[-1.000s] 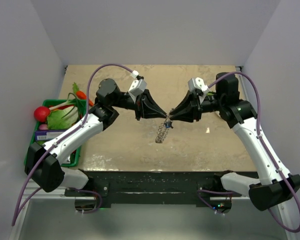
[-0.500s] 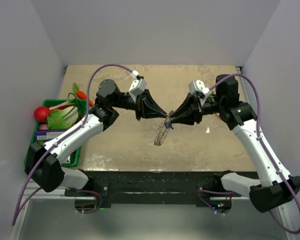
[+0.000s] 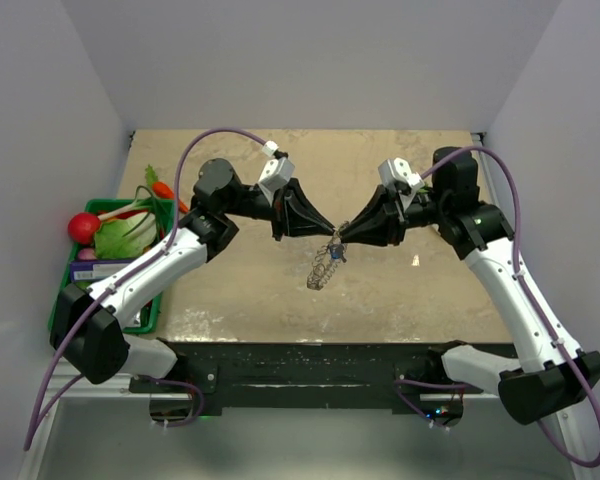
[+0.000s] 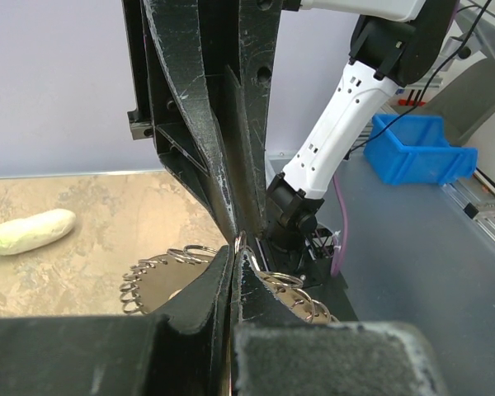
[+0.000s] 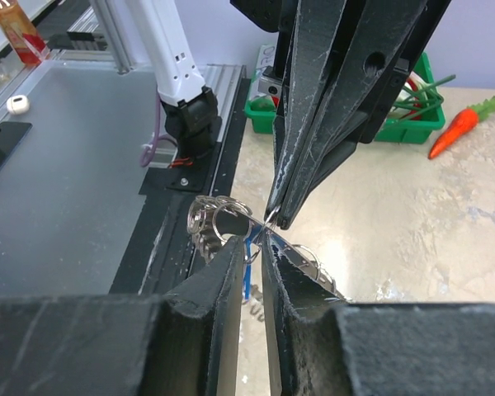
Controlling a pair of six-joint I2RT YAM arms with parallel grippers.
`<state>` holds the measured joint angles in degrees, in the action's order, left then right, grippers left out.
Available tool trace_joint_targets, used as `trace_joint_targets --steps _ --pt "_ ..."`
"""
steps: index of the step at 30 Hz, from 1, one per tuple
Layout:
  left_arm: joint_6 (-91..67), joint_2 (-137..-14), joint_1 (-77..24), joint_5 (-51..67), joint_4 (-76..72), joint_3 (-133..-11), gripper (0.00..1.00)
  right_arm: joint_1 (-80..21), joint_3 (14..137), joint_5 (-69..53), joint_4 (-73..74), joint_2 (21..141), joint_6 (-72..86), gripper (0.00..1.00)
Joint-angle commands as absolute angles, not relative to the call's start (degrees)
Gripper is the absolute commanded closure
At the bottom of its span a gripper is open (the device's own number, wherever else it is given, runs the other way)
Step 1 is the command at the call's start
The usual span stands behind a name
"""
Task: Remove the keys from the keyring
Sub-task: Remove the key from the keyring.
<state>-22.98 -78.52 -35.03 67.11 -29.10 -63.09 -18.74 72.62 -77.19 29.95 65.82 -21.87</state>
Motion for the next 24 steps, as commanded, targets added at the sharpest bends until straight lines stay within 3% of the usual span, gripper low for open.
trace_joint_targets --steps 1,8,12,16,20,24 --pt "-22.67 -78.84 -35.07 65.65 -31.55 -63.37 1.00 -19.16 72.33 -79.19 26.99 66.18 -20.21 0.81" --pt "-22.85 -78.84 -35.07 65.65 -31.82 -63.37 1.00 -20.04 72.07 -77.87 26.54 66.27 -20.04 0.83" --pt "-23.38 -78.92 -35.07 65.74 -32.61 -63.19 1.00 -20.30 71.19 -77.78 25.23 66.01 -19.08 1.00" --pt "-21.63 -78.84 -35.07 65.13 -30.51 -63.45 1.00 -20.39 72.33 -77.17 24.43 66.71 -16.09 1.00" --pt "-9.54 -77.96 -35.07 64.43 -16.84 -66.09 0.71 -20.39 77.77 -72.97 34.95 68.99 -20.64 1.00" --pt "-0.28 -76.65 -35.07 62.06 -6.96 -68.99 0.53 -20.39 87.60 -69.18 55.92 73.99 -33.55 1.00"
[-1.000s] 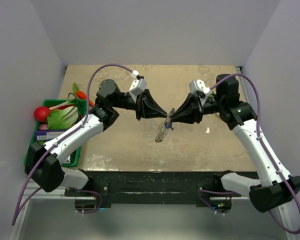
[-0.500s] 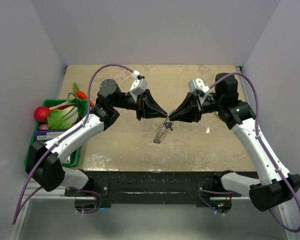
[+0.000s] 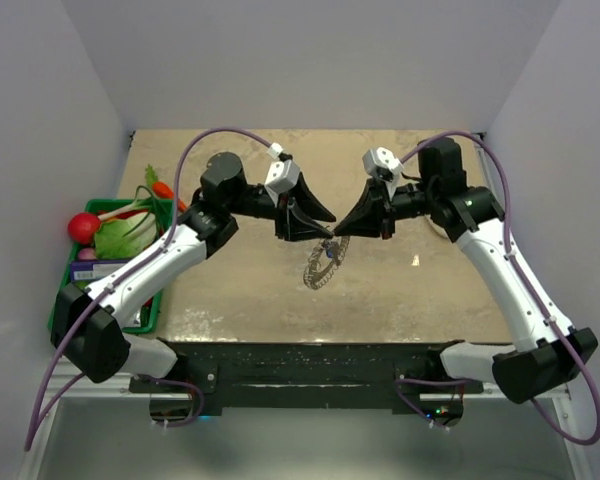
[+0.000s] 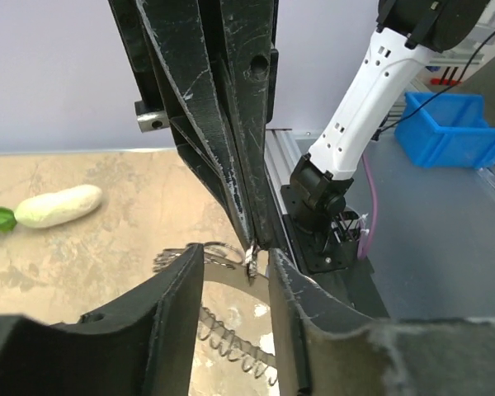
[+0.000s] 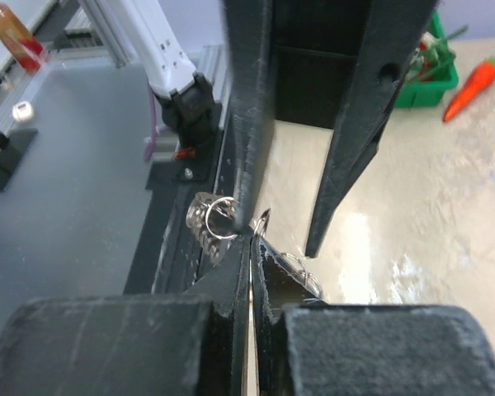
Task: Remove the keys from the keyring
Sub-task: Remove the key from the keyring.
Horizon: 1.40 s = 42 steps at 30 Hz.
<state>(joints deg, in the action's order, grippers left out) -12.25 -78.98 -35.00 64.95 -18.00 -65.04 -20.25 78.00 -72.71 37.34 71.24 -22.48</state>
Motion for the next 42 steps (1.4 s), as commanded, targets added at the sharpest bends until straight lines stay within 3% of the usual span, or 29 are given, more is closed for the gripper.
trace_joint_targets --steps 1,7,15,27,31,42 --pt "1.74 -76.47 -34.98 61.53 -5.64 -69.43 0.52 -20.39 88.84 -68.39 58.77 74.70 -35.14 1.00" --pt "6.94 -76.64 -35.07 59.33 -0.62 -71.36 0.39 -20.57 90.61 -62.06 65.38 76.11 -37.53 1.00" --pt "14.49 -78.13 -36.38 53.71 6.15 -72.60 0.38 -23.11 95.27 -52.22 73.12 79.63 -38.50 1.00" --pt "18.02 -81.56 -40.87 52.12 9.14 -73.04 0.47 -27.86 100.11 -43.59 75.85 83.05 -34.80 1.00" --pt "17.76 -81.65 -41.22 52.21 8.88 -72.86 0.56 -28.30 100.63 -43.16 76.55 83.50 -35.16 1.00" --pt "15.91 -81.65 -41.57 52.74 7.47 -72.42 0.58 -29.09 101.25 -42.63 76.90 83.85 -34.63 1.00"
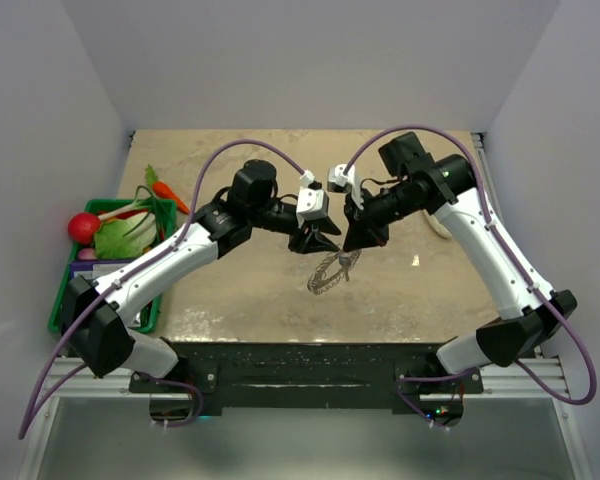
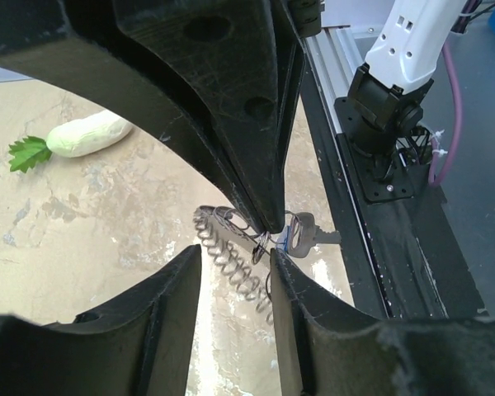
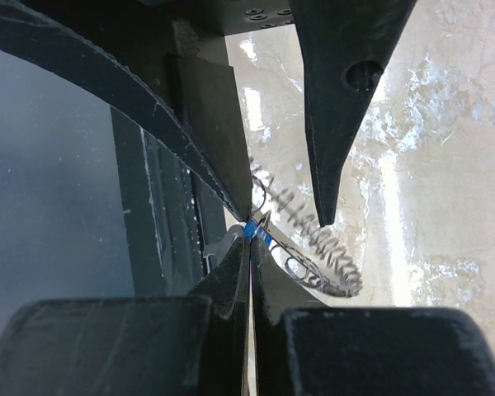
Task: Remove the keys from the keyring
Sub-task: Remove the key from the keyring.
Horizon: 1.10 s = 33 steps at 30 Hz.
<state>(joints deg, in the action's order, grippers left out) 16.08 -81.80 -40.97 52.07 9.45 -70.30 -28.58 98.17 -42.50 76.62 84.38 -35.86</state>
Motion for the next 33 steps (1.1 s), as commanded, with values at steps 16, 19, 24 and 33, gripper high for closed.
trace_joint_targets --steps 16,19,24,33 --pt "16.52 -82.88 -43.33 52.56 8.61 -73.30 1.00 -30.50 100.46 -40.70 75.23 84.64 -33.40 1.00" --pt "16.70 -82.88 -43.59 52.47 8.79 -73.30 1.00 -30.50 100.63 -40.52 74.97 84.29 -33.57 1.00" --pt "11.36 -81.83 -42.81 53.52 4.58 -72.51 1.00 -30.32 98.45 -42.89 72.96 78.16 -36.21 0.68" --pt "-3.68 -79.54 -38.15 59.67 -9.48 -69.44 1.00 -30.32 89.66 -42.37 61.79 69.44 -33.05 0.58"
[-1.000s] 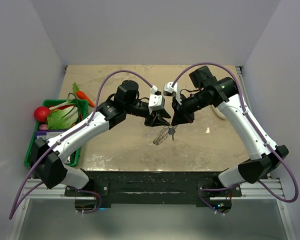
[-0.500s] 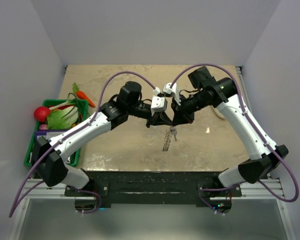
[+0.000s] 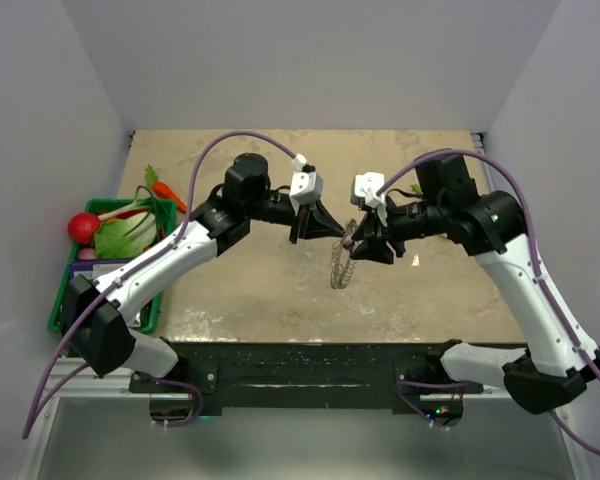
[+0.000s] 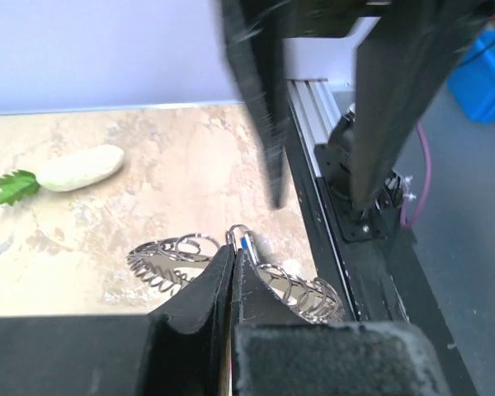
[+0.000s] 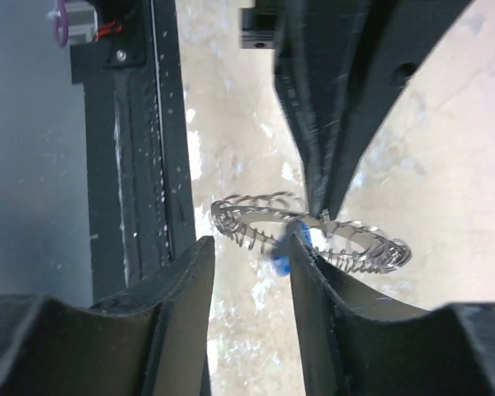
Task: Remove the keys from the keyring
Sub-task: Remove the key from the keyring.
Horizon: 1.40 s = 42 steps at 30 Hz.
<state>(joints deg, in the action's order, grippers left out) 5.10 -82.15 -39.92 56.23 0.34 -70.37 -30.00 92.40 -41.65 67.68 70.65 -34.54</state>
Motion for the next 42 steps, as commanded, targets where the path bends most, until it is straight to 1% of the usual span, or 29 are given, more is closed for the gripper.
trace_joint_targets --steps 1,3,6,10,17,22,27,32,36,38,39,40,42 --pt "-4.47 -79.37 -37.80 59.94 -11.06 -69.17 1.00 -30.24 88.69 -40.97 60.13 68.65 -32.52 0.59" --pt "-6.32 -79.28 -37.53 60.55 -12.30 -68.73 1.00 -30.32 85.62 -39.91 57.58 67.68 -30.15 0.63" --pt "-8.26 -79.19 -37.09 61.69 -14.14 -68.38 1.00 -30.24 83.32 -37.89 53.79 67.24 -28.57 0.65" --pt "-13.35 -79.01 -36.48 64.68 -21.33 -66.28 1.00 -30.23 81.65 -36.13 49.50 66.71 -27.16 0.65" --pt "-15.12 -78.40 -35.60 65.65 -23.29 -65.13 1.00 -30.15 84.81 -38.76 50.97 64.60 -28.47 0.67" --pt "-15.82 -77.87 -35.16 66.97 -24.69 -64.87 1.00 -29.09 86.48 -39.20 50.80 62.50 -29.18 0.67" --pt "-18.45 -77.52 -35.16 67.94 -27.59 -63.90 1.00 -28.74 85.61 -40.16 48.26 62.49 -29.00 0.61" --pt "-22.32 -77.61 -34.98 68.47 -32.34 -62.84 1.00 -28.74 84.11 -46.04 47.73 65.39 -28.83 0.61" --pt "-23.02 -77.52 -34.81 68.64 -33.48 -62.58 1.00 -28.65 84.29 -45.88 47.20 66.18 -29.09 0.63" --pt "-24.43 -77.61 -34.81 68.82 -34.62 -62.32 1.00 -28.65 83.76 -45.44 47.20 66.01 -29.53 0.69" --pt "-25.04 -77.61 -34.63 68.91 -35.93 -62.14 1.00 -28.65 83.41 -45.44 47.11 65.92 -29.71 0.73" --pt "-25.92 -77.69 -34.63 68.99 -36.47 -62.05 1.00 -28.74 82.80 -45.61 46.94 65.74 -29.71 0.83" --pt "-26.37 -77.87 -34.54 68.99 -37.26 -61.96 1.00 -28.65 82.44 -45.96 46.76 65.57 -29.71 0.92"
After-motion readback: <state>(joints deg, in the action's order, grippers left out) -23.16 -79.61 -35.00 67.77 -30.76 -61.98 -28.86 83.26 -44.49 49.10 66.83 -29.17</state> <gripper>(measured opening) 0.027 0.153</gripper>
